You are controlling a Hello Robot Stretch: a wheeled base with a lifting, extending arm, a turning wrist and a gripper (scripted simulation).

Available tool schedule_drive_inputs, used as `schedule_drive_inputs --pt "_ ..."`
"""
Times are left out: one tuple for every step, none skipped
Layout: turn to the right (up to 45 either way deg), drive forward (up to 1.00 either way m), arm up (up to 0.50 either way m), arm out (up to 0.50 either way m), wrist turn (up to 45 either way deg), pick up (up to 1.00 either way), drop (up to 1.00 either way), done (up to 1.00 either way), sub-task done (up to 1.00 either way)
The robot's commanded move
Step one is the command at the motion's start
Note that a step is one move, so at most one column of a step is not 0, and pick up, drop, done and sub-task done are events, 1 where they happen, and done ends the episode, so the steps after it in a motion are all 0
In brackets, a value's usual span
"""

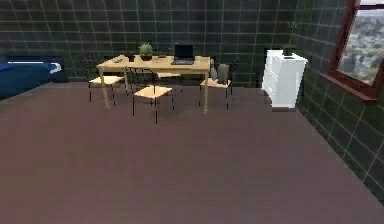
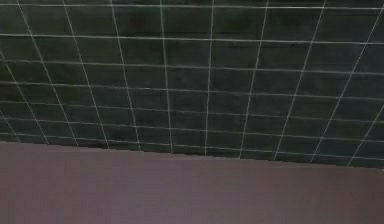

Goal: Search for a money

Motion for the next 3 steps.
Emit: schedule_drive_inputs --pt "3.0 0.0 0.0 0.0 0.0 0.0 0.0 0.0 0.0" --pt "0.0 0.45 0.0 0.0 0.0 0.0 0.0 0.0 0.0" --pt "-36.0 0.0 0.0 0.0 0.0 0.0 0.0 0.0 0.0"
